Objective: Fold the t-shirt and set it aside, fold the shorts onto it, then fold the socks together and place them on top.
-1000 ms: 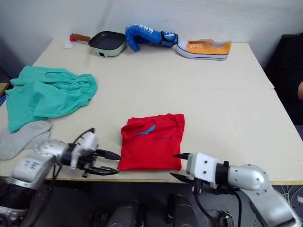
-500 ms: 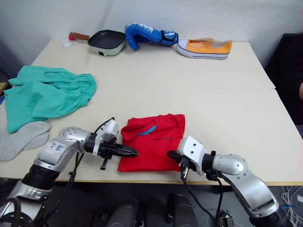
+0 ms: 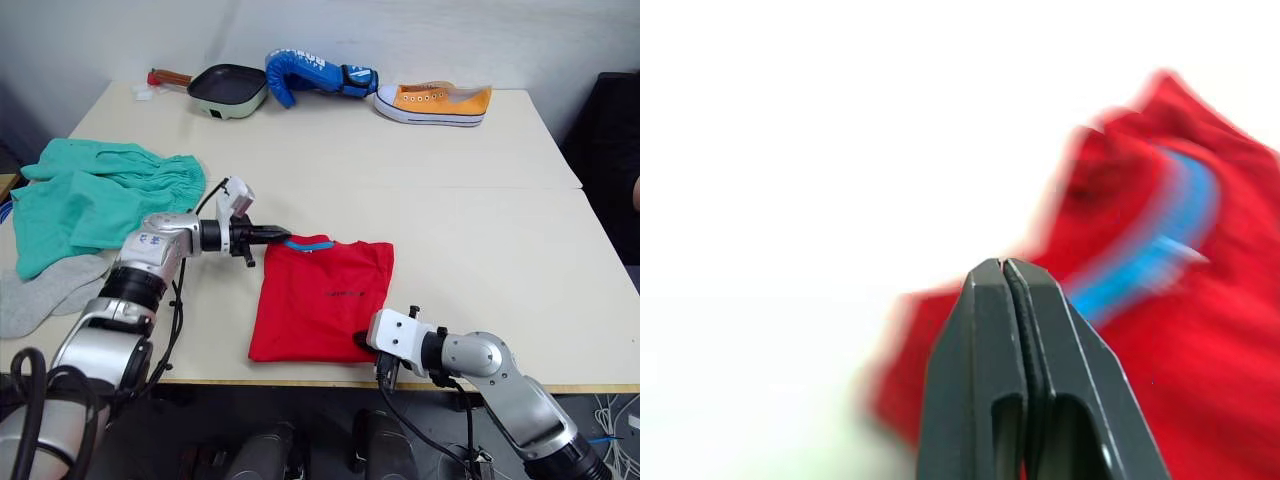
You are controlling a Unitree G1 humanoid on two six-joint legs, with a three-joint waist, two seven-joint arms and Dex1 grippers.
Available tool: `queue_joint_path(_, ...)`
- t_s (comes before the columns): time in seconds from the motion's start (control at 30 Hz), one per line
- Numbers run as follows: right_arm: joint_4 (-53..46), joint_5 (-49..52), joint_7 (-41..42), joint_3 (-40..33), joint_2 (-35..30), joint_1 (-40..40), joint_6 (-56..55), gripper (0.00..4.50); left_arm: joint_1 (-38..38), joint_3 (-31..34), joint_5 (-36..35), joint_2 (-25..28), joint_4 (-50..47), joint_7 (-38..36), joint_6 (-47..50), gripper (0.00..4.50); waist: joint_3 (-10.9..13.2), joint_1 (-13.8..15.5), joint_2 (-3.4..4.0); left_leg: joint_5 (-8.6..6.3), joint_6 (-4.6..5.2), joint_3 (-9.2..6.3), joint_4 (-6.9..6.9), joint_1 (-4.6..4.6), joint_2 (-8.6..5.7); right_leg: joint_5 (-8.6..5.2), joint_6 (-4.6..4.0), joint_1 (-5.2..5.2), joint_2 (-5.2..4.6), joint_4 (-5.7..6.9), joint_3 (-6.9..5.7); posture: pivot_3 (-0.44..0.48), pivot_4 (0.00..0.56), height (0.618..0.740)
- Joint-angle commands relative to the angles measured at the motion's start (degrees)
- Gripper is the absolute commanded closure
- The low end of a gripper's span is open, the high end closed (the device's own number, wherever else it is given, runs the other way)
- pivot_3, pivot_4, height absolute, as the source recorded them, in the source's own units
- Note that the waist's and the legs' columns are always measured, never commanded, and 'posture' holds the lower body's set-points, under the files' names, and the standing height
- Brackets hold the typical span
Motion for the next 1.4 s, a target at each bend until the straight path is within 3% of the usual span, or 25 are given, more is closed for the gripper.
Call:
queue_joint_path(0.03,-0.27,2.44,-0.30,-2.98,1.18,0.60,1.56,4.50,-1.52,2.61,-0.88,1.27,0.25,-3.57,-0.67,4.47,0.01,-0.08,-0.02,0.00,-0.01,0.00,0.00,0.00,0.00,0.00,0.00,0.00,0.00,0.01,0.00,0.000,0.150,0.740)
queue_joint_path(0.17,-4.16,14.32,-1.46,-10.31,5.24,-4.10,11.00,4.50,3.35,4.58,-10.42,4.94,-18.11,-18.56,9.31,4.47,0.16,-0.45,-0.22,0.06,-0.09,-0.01,0.03,-0.05,0.01,0.00,0.00,-0.06,0.01,0.09,0.00,0.000,0.150,0.740)
queue_joint_path(0.27,-2.30,18.27,-3.79,-12.02,8.99,-10.79,16.11,4.50,9.16,2.29,-13.26,5.04,-32.96,-20.35,14.10,4.47,0.16,-0.76,-0.21,0.06,-0.10,-0.07,0.05,-0.03,0.02,0.00,-0.01,-0.02,-0.01,0.07,0.01,0.000,0.150,0.740)
queue_joint_path(0.37,2.41,13.65,-4.32,-7.91,9.92,-16.09,15.33,4.50,14.47,-3.20,-9.24,4.68,-40.06,-20.23,10.94,4.47,0.14,-0.82,-0.15,0.07,-0.12,-0.11,0.03,0.05,0.01,0.00,-0.01,0.06,-0.01,0.04,0.03,0.000,0.150,0.740)
queue_joint_path(0.53,12.87,5.59,-4.53,0.53,12.56,-22.93,11.48,4.50,19.85,-10.54,-0.38,2.58,-40.98,-14.16,3.66,4.47,0.14,-1.17,-0.15,0.08,-0.11,-0.07,0.02,-0.05,-0.02,0.00,-0.01,-0.05,0.00,0.07,0.05,0.000,0.150,0.740)
queue_joint_path(0.67,22.46,-1.88,-6.26,5.44,14.53,-26.24,6.95,4.50,22.17,-12.73,4.76,2.16,-37.71,-10.30,-0.95,4.47,0.16,-1.30,-0.12,0.10,-0.08,-0.03,0.00,-0.06,-0.02,0.00,-0.01,-0.07,-0.01,0.07,0.05,0.000,0.150,0.740)
queue_joint_path(0.8,33.83,-6.50,-12.06,2.63,15.32,-29.38,3.92,4.50,24.58,-12.62,5.04,3.75,-38.04,-10.78,-1.56,4.47,0.14,-1.43,-0.10,0.11,-0.08,-0.02,0.01,0.05,-0.01,0.00,-0.01,0.02,-0.04,0.09,0.07,0.000,0.150,0.740)
queue_joint_path(0.97,40.69,-1.90,-13.69,-7.53,15.13,-32.10,5.64,4.50,26.72,-11.60,3.06,5.08,-41.20,-12.26,-0.43,4.47,0.12,-1.35,-0.09,0.12,-0.08,-0.04,0.01,0.18,-0.01,0.00,-0.01,0.12,-0.08,0.10,0.08,0.000,0.150,0.740)
queue_joint_path(1.1,33.87,4.97,-9.91,-14.43,13.45,-32.01,13.33,4.50,26.08,-8.76,1.25,4.11,-42.06,-10.08,1.08,4.47,0.16,-1.40,-0.02,0.12,-0.08,-0.04,-0.04,0.12,-0.01,0.00,-0.02,0.08,-0.09,0.09,0.08,0.000,0.150,0.740)
queue_joint_path(1.27,14.71,23.12,-4.65,-25.18,7.33,-27.72,38.92,4.50,23.33,-2.04,-6.71,3.90,-45.20,-10.88,8.03,4.47,0.33,-1.28,0.25,0.13,-0.05,-0.09,-0.07,-0.01,0.01,0.00,-0.02,-0.05,-0.08,0.10,0.05,0.000,0.150,0.740)
queue_joint_path(1.37,8.03,34.86,-4.42,-33.46,5.14,-24.66,56.40,4.50,22.72,0.80,-12.79,6.63,-48.41,-17.50,10.09,3.89,0.33,-1.24,0.25,0.13,-0.05,-0.16,-0.08,-0.05,0.02,0.00,-0.02,-0.03,-0.07,0.07,0.01,0.000,0.150,0.740)
queue_joint_path(1.4,6.56,38.04,-4.18,-35.75,4.83,-23.12,61.62,4.15,22.36,1.64,-14.83,7.93,-49.48,-19.64,11.33,3.55,0.33,-1.24,0.25,0.12,-0.04,-0.16,-0.08,-0.05,0.02,0.00,-0.02,-0.02,-0.08,0.05,0.01,0.000,0.150,0.740)
